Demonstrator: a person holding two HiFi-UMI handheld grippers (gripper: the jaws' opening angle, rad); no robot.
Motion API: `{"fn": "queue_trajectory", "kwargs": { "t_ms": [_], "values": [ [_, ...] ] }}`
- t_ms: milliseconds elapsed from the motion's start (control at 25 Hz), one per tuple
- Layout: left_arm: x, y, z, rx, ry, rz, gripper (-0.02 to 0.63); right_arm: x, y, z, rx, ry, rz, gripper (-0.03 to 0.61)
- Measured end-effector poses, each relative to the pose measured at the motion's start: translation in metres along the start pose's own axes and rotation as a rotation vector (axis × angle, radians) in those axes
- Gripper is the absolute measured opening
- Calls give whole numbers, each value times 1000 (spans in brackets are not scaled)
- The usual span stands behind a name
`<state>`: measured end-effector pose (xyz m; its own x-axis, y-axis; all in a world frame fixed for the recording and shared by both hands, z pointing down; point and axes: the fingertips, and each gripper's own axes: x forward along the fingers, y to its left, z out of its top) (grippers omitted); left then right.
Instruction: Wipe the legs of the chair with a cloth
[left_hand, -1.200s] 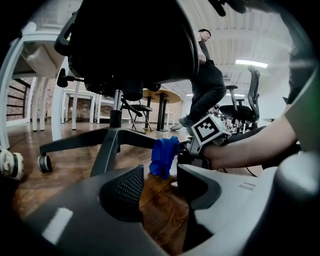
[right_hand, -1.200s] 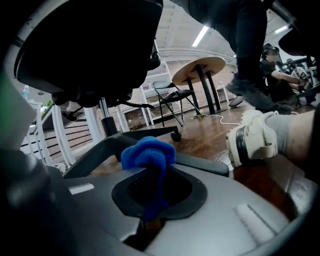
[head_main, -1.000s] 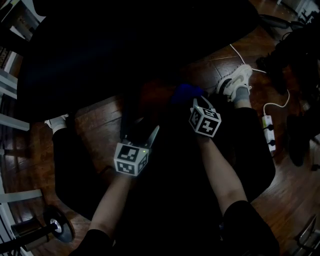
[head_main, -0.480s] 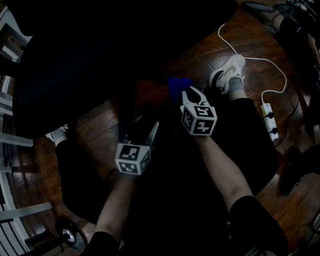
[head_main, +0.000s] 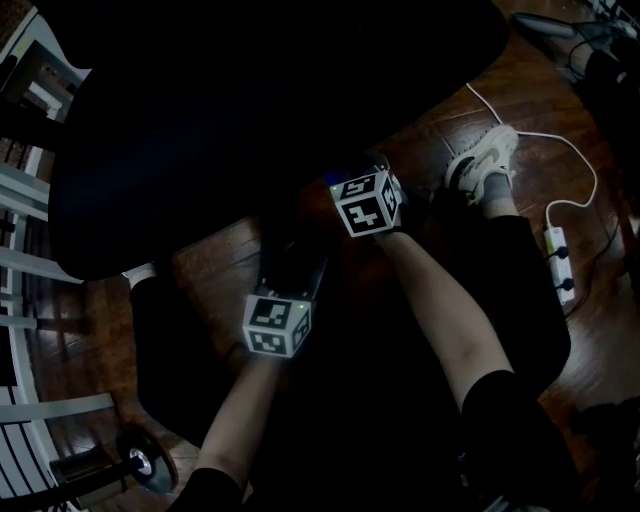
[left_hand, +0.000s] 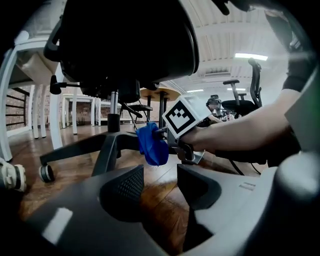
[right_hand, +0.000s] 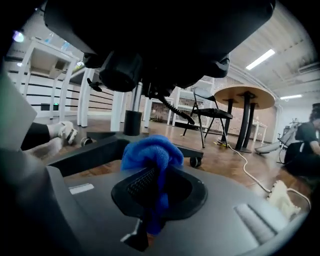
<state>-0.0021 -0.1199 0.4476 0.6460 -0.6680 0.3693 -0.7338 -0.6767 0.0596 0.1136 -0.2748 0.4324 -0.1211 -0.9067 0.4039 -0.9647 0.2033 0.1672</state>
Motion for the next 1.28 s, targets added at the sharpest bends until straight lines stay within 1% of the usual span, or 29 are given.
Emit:
{"fn": "queue_trajectory", "kwargs": {
  "t_ms": [160, 320, 440, 560, 640, 680, 720, 840, 880, 920, 960, 1040, 1080, 1160, 1280],
  "values": [
    [9, -9, 4, 8, -1, -16, 210, -8, -13, -14, 22, 13, -27, 37],
    [13, -24, -2, 9, 18, -41, 210, -21, -36, -30, 73, 50, -49, 37],
    [14, -24, -8, 27, 32, -18, 210, -33, -54, -46, 76, 73, -65, 37],
    [14, -12, -8, 21, 34, 34, 210, -46, -67, -61, 66, 92, -87, 37],
    [10, 1, -6, 21, 37, 94, 210, -53, -77, -70, 59, 109, -103, 37],
    [6, 11, -5, 29, 43, 141, 210, -57, -82, -74, 60, 120, -112, 37],
    [0, 22, -3, 47, 52, 205, 210, -61, -88, -79, 65, 132, -121, 37],
    [-22, 65, -3, 105, 103, 432, 210, -68, -102, -92, 85, 154, -138, 37],
    [-27, 78, -9, 115, 135, 481, 210, -70, -105, -95, 83, 158, -139, 37],
    [-28, 88, -16, 119, 179, 504, 210, -70, -108, -97, 81, 163, -139, 37],
    [-26, 95, -25, 116, 228, 506, 210, -71, -110, -98, 82, 168, -138, 37],
    [-20, 104, -38, 98, 305, 484, 222, -73, -116, -103, 101, 182, -138, 37],
    [-16, 106, -43, 85, 329, 470, 237, -75, -118, -106, 118, 186, -138, 37],
    [-8, 108, -55, 73, 364, 447, 241, -78, -122, -110, 142, 191, -131, 37],
    [6, 111, -62, 105, 416, 435, 241, -74, -122, -108, 111, 218, -104, 37]
  ]
}}
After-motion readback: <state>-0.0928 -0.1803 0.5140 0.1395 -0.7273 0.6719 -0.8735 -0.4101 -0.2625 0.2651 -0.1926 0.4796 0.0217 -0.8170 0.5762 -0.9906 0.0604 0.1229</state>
